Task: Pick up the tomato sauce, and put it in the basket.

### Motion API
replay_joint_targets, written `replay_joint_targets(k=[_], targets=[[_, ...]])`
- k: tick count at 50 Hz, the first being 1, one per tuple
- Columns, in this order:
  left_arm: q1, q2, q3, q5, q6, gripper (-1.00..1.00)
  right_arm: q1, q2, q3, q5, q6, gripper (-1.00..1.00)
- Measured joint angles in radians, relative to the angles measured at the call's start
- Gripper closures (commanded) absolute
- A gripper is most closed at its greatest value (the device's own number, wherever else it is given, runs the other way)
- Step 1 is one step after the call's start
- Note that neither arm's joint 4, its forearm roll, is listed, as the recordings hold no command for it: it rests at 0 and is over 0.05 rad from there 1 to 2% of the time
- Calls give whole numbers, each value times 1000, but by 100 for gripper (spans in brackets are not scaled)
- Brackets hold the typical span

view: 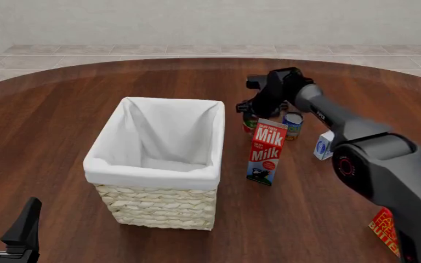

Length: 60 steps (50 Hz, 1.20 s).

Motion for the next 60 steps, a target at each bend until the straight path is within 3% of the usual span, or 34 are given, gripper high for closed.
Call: replay_joint_targets(k=[26, 60], targets=[[0, 0, 0, 0, 0, -100, 30, -144, 5, 19, -17, 100], [0, 0, 0, 0, 0, -100, 91, -522, 210, 49, -47, 100]])
